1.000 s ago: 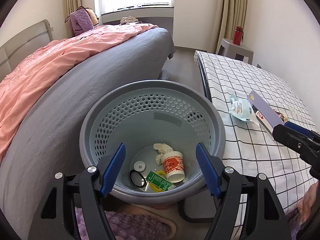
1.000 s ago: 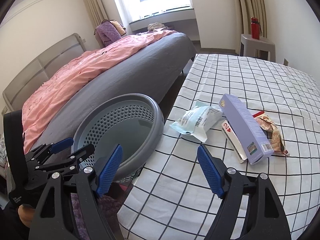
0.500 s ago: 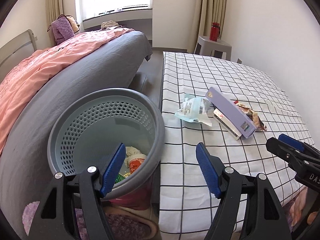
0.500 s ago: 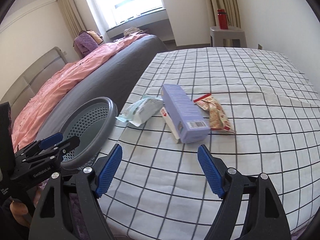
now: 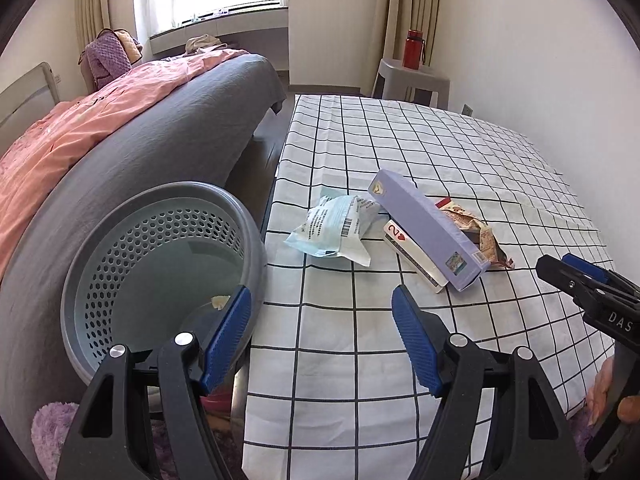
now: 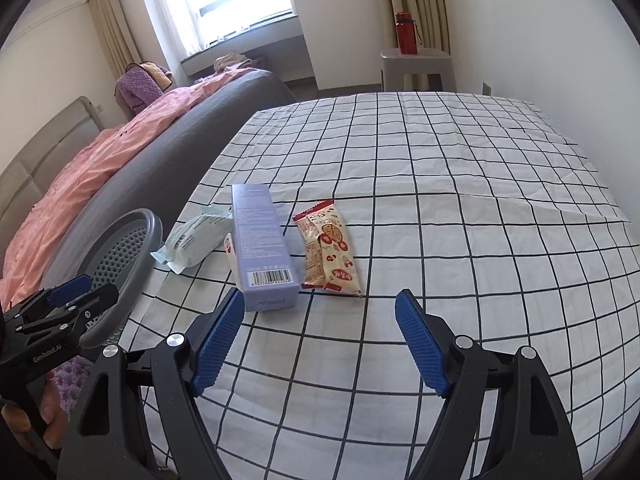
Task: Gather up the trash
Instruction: 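Grasp the red-white snack wrapper with the right gripper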
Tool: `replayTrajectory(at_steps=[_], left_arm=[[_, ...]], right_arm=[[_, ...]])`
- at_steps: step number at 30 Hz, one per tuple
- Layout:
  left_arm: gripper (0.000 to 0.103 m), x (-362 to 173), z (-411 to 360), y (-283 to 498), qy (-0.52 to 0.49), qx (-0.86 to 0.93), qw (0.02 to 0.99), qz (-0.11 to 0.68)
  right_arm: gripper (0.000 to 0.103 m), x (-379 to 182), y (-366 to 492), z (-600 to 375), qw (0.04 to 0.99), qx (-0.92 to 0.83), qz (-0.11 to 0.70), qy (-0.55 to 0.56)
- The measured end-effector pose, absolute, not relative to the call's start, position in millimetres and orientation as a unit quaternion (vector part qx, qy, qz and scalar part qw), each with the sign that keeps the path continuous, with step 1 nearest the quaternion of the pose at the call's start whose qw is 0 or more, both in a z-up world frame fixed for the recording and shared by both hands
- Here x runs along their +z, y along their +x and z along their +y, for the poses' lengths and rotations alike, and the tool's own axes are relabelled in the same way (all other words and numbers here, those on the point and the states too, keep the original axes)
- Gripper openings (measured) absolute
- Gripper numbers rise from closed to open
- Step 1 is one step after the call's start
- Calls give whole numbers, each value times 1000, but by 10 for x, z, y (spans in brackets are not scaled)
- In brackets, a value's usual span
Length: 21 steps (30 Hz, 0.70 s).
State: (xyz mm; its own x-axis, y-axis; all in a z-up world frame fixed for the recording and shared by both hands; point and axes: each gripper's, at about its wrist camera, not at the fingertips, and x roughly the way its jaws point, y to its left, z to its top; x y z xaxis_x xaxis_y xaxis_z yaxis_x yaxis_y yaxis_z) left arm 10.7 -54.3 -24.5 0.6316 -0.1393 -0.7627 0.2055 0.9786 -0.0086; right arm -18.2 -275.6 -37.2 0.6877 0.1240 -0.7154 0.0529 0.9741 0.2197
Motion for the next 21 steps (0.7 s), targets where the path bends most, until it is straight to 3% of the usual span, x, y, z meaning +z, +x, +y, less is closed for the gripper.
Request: replayTrajectory(at_steps=[16,21], left_arm=[[70,-302,-685,343,41,-88,896,433],[70,-332,-712,379,40,-88,894,437]], right_arm=[[75,-646,645,-2808,897,28,436,68],[68,-771,777,-2804,887,30,457,62]])
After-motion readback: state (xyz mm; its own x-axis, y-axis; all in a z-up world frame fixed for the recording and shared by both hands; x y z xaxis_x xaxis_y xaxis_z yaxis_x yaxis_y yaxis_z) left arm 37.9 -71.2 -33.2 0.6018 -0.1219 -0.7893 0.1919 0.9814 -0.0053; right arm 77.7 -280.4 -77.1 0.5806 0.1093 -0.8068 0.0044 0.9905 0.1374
